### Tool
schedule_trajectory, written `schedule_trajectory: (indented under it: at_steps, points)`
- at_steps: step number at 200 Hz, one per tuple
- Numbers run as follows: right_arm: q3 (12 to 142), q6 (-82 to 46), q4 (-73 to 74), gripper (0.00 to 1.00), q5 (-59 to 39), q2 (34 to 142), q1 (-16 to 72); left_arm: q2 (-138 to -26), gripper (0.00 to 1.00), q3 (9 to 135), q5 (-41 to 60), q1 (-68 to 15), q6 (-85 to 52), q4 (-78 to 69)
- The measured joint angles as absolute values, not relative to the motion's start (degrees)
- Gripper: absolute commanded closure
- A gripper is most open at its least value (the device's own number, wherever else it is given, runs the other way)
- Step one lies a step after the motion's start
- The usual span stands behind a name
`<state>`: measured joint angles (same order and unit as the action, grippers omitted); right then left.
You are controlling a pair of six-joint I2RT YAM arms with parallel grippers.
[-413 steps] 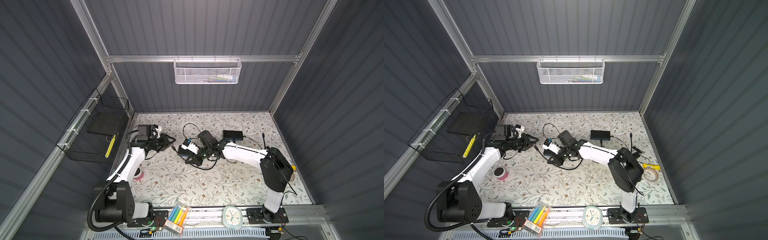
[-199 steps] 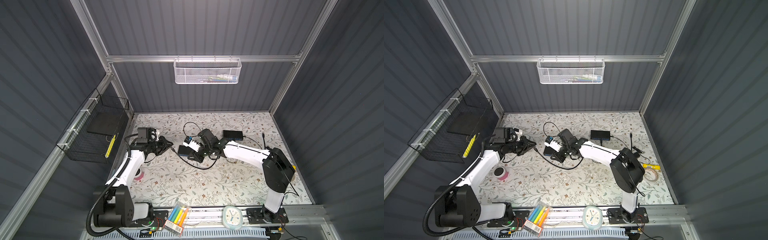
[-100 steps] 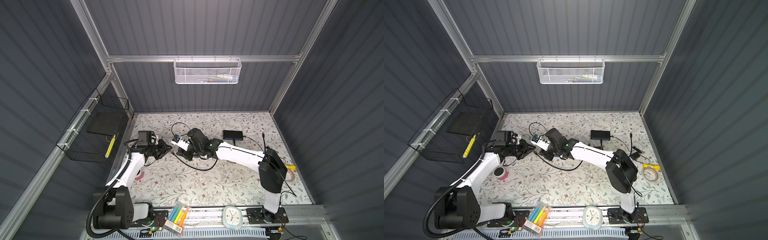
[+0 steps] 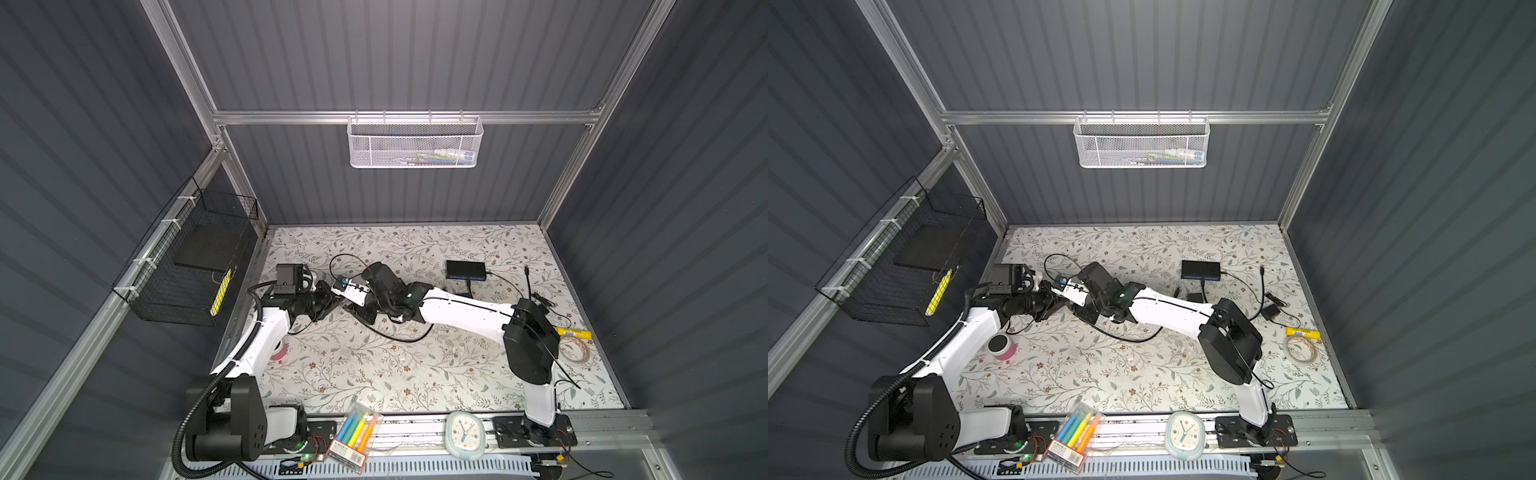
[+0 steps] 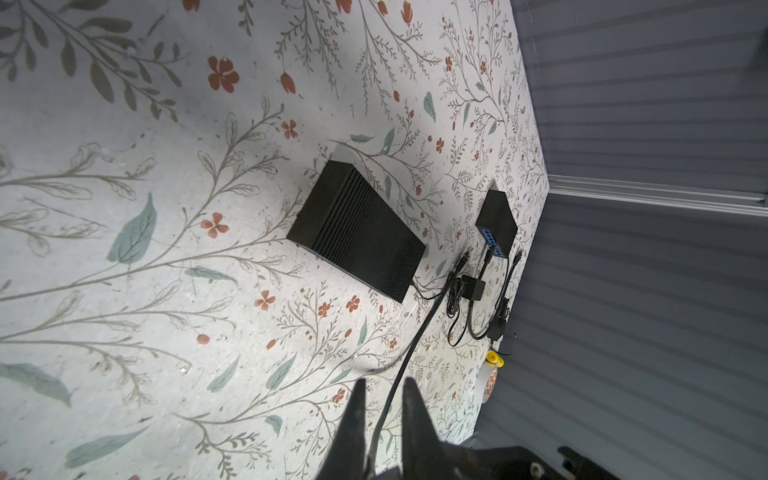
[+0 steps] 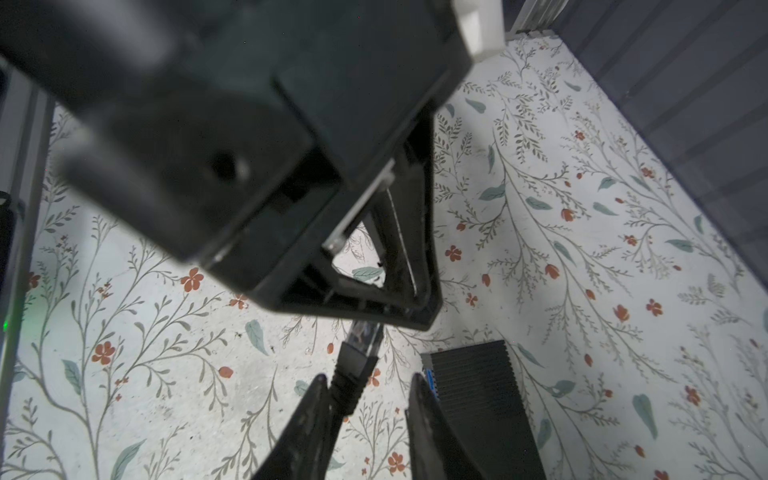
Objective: Insert the plug into the switch port
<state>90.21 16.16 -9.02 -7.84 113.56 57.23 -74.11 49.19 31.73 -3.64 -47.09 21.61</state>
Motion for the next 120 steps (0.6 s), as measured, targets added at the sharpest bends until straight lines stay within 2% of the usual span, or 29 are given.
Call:
schedule_trajectory:
  at_steps: [120]
  points:
    - [90.7, 17.0, -5.0, 0.7, -2.1, 115.8, 58.6, -74.1, 0.95, 48.5, 32.5, -3.4, -48.8, 19.0]
